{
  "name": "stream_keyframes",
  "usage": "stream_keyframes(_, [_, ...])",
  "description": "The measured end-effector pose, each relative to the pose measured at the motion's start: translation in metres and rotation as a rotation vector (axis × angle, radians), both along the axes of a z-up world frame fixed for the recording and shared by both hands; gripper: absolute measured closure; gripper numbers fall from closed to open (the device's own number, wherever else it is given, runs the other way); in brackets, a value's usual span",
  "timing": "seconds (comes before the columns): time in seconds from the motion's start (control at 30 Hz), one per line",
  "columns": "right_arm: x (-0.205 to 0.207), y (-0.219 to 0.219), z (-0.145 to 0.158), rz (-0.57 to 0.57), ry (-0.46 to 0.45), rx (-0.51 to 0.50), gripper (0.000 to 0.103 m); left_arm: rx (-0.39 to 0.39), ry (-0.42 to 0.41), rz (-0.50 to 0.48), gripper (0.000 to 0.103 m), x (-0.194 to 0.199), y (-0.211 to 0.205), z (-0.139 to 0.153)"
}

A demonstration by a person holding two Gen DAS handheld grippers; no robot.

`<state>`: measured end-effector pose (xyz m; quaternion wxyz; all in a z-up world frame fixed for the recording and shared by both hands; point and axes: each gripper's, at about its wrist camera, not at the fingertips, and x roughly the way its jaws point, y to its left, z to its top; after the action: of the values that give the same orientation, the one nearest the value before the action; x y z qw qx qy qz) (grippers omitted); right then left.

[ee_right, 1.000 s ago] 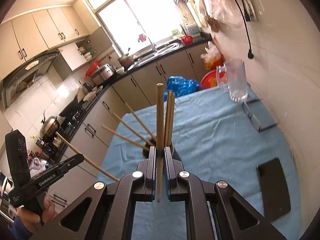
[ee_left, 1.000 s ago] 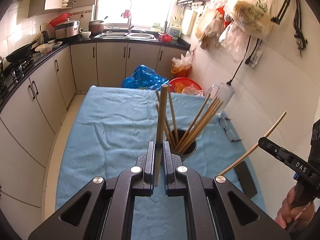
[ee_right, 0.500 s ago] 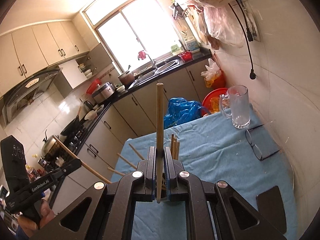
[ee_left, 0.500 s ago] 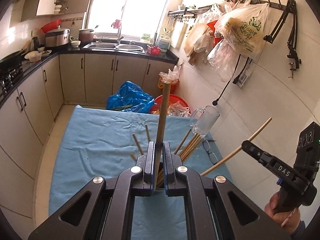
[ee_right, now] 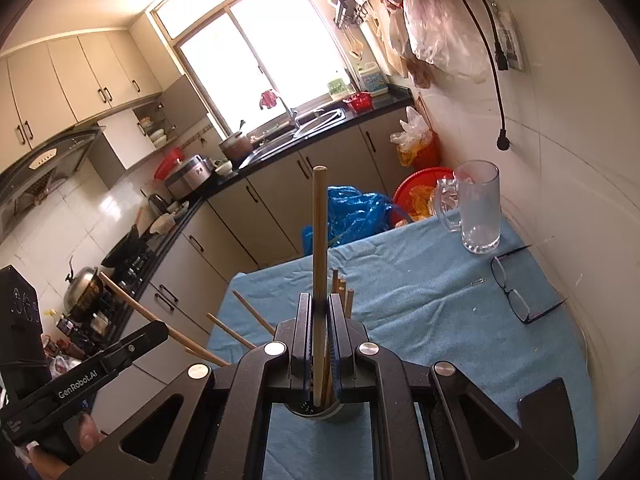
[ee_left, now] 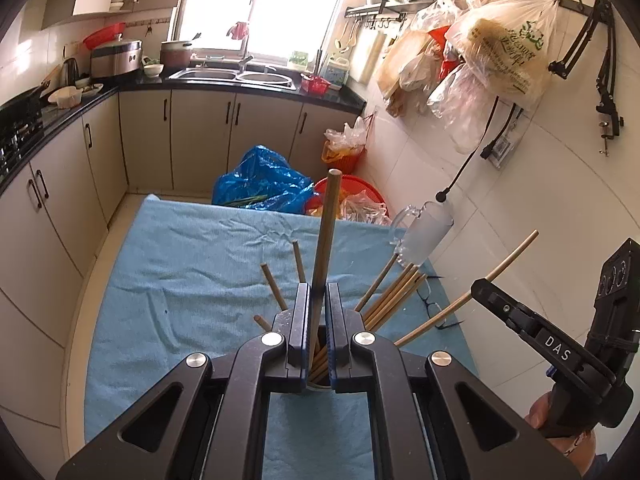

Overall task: Organize utensils
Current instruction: 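Lift the left gripper's chopstick over the black cup while the right gripper carries its chopstick there, then lower the chopsticks into the black cup and open both grippers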

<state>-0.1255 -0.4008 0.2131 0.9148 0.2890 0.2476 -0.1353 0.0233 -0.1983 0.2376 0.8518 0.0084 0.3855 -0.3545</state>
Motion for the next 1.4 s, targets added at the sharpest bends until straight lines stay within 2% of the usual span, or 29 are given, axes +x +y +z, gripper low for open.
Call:
stream_keyframes(0.63, [0.017,-0.001,-0.041,0.028,0.076,0.040,0.095,0.039,0.030,0.005,0.097,0.007,-0.004,-0.029])
stream_keyframes(1.23, [0.027,-0.004,-0.051,0.057,0.103,0.056,0.093,0.044,0.014,0.010,0.097,0.009,-0.005,-0.031])
stream_keyframes(1.4, [0.023,-0.005,-0.047,0.044,0.088,0.054,0.083,0.035,0.011,0.015,0.096,0.008,-0.003,-0.028])
